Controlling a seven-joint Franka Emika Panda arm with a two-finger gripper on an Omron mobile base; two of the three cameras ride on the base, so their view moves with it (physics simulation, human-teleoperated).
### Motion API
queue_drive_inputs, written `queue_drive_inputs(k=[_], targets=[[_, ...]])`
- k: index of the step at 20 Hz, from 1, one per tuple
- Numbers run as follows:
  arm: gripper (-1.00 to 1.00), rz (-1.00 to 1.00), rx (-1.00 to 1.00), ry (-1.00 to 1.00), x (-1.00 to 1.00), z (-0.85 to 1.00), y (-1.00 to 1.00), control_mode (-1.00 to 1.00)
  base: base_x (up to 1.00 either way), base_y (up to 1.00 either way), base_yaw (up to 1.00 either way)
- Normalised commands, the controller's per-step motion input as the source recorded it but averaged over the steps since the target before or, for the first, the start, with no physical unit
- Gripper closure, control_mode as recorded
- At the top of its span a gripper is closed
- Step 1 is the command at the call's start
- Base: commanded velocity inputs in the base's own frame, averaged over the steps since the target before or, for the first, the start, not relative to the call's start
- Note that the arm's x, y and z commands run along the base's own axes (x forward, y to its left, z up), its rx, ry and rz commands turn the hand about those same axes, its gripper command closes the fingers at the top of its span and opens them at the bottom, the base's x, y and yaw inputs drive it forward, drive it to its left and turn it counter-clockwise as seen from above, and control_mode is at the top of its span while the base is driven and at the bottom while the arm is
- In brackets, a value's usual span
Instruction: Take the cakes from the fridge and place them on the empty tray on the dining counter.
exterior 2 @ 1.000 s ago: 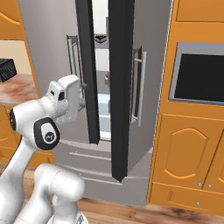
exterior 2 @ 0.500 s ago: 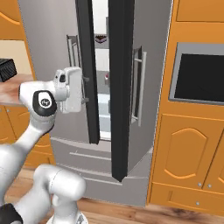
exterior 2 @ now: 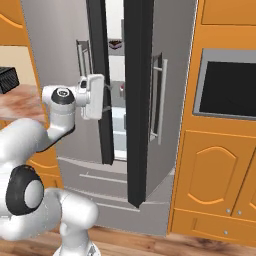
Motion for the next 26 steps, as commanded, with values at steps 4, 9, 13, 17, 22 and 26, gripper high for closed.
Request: queue_drive_inputs(k=[4,9,13,17,22,26], targets=[[-1.00,-0.06,0.00,0.12,0.92,-0.03,-0.53,-1.00,0.00,0.00,0.00],[-1.00,0.00,0.00,0.18,0.99,0.00,-0.46,-1.00,0.00,0.00,0.00],[-1.00,-0.07,0.00,0.20,0.17,-0.01,-0.54,-1.00,0.00,0.00,0.00],[-1.00,-0.27,0.01,0.07,-1.00,-0.12,-1.00,-1.00,0.00,0.00,0.00],[-1.00,-0.26,0.03,0.00,-1.00,-0.04,-1.00,-1.00,0.00,0.00,0.00],[-1.00,-0.18,0.09,-0.05,-0.89,0.00,-1.00,-1.00,0.00,0.00,0.00]])
